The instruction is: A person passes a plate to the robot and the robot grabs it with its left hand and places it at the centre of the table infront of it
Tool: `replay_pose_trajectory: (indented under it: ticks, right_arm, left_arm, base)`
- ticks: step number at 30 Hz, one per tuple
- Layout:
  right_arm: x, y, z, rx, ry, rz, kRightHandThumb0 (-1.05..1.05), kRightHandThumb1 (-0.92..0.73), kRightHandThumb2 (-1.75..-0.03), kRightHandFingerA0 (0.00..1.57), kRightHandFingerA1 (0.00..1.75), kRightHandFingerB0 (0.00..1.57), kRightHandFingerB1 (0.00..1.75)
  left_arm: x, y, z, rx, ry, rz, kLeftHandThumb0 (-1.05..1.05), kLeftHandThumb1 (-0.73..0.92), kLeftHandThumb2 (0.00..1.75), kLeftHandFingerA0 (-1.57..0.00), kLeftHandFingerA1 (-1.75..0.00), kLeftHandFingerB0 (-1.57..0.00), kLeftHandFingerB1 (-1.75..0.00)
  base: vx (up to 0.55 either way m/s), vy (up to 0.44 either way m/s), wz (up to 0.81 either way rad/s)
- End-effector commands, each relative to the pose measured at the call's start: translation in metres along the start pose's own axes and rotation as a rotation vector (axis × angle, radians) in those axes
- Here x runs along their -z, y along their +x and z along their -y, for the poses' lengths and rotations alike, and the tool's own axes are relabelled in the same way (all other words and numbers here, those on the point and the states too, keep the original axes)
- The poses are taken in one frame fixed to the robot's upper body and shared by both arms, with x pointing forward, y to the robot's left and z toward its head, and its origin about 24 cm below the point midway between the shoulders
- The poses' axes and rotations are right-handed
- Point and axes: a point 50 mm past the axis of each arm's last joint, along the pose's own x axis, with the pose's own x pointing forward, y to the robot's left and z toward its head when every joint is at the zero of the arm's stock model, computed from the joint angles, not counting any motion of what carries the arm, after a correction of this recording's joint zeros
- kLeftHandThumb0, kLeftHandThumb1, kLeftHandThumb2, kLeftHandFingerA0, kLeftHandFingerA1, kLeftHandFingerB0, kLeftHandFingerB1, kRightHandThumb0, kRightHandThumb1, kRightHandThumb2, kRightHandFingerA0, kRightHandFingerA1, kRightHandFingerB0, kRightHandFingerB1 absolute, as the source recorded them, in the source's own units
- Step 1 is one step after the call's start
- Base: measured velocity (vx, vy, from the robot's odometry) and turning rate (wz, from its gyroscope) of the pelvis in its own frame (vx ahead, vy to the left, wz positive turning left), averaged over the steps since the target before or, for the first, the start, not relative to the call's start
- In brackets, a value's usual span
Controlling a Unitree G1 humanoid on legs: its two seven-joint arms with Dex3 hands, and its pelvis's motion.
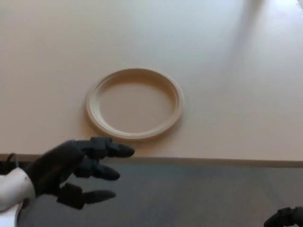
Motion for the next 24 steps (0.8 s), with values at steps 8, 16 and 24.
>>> replay_pose_trajectory:
  ticks: [8, 16, 24]
  right_arm:
    - [0.049, -0.018, -0.049, -0.011, 0.085, -0.042, -0.79, -0.76, -0.63, 0.34, 0.51, 0.34, 0.4]
    - [0.051, -0.017, -0.045, 0.016, 0.095, -0.062, -0.75, -0.74, -0.62, 0.33, 0.52, 0.3, 0.4]
    - [0.052, -0.017, -0.037, 0.049, 0.136, -0.09, -0.74, -0.71, -0.62, 0.32, 0.55, 0.23, 0.4]
  left_arm:
    - [0.08, -0.079, 0.047, -0.153, -0.066, -0.164, -0.51, 0.48, 0.89, -0.81, -0.68, -0.48, -0.54]
    - [0.135, -0.075, 0.043, -0.287, -0.057, -0.416, -0.54, 0.54, 0.59, -0.71, -0.47, -0.56, -0.41]
    - [0.18, -0.069, 0.034, -0.344, -0.027, -0.768, -0.68, 0.69, 0.64, -0.38, -0.38, -0.28, -0.32]
  base:
    - [0.0, 0.0, 0.0]
    - [0.0, 0.0, 0.0]
    - [0.0, 0.0, 0.0]
